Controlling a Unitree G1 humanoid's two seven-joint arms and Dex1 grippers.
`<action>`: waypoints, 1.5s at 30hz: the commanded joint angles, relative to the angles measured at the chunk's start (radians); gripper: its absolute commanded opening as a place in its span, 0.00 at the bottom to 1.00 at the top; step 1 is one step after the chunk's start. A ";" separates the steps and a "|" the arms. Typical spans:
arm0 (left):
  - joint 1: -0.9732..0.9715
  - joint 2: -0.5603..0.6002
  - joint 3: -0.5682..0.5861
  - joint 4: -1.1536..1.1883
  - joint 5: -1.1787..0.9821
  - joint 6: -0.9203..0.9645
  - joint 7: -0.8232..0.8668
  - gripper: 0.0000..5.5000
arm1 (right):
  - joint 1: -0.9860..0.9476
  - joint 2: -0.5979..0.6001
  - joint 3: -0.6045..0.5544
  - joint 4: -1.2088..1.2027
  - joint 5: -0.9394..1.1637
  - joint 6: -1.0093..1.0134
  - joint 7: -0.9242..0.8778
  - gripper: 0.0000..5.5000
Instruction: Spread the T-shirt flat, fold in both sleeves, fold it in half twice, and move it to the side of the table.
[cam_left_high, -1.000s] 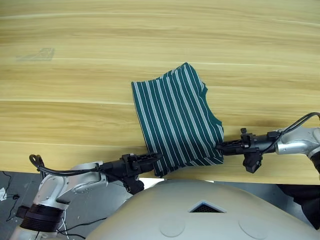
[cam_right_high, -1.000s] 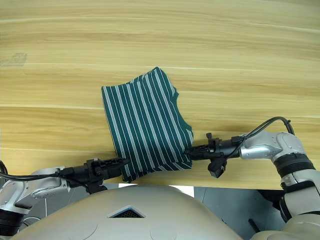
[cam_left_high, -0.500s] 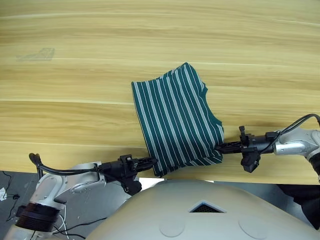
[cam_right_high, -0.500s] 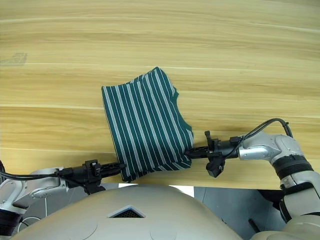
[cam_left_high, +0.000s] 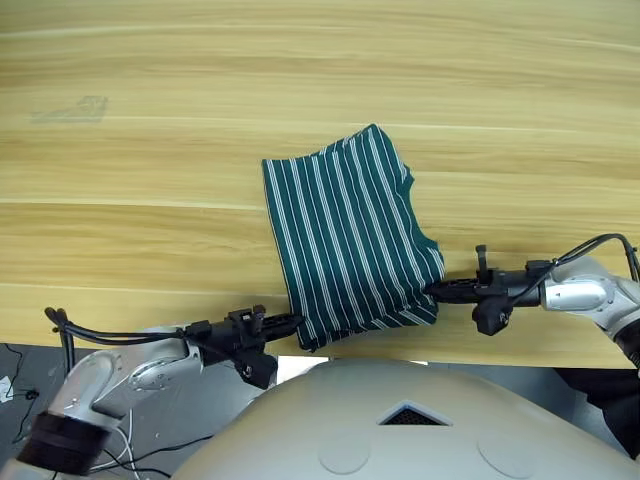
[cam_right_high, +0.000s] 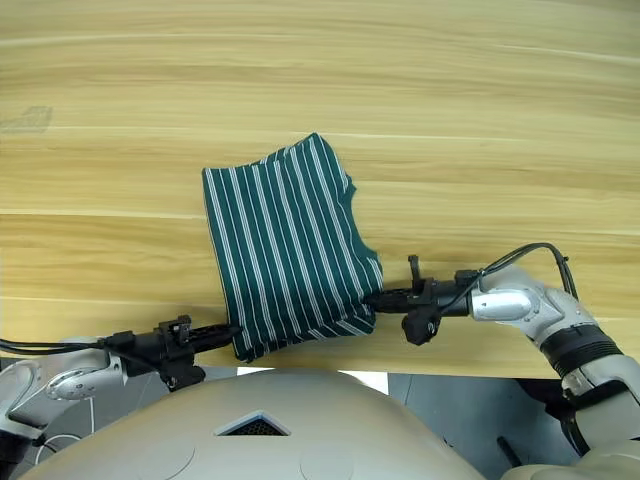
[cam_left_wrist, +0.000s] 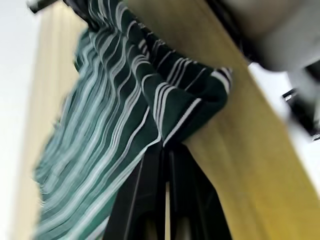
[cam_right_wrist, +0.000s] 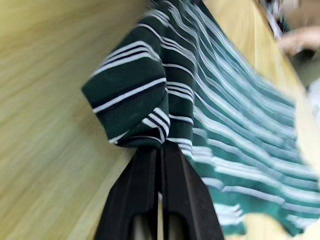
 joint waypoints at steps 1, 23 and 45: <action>0.047 0.143 0.069 -0.080 -0.532 0.352 -0.259 0.00 | 0.028 -0.188 -0.032 -0.378 0.619 0.641 0.302 0.00; 0.115 0.070 0.524 -0.283 -1.017 0.783 -0.629 0.00 | 0.113 -0.007 -0.462 -0.636 0.822 1.168 0.391 0.00; -0.492 -0.209 0.236 0.102 -0.810 1.044 -0.263 0.00 | -0.270 0.494 -0.353 -0.199 0.191 1.111 0.023 0.00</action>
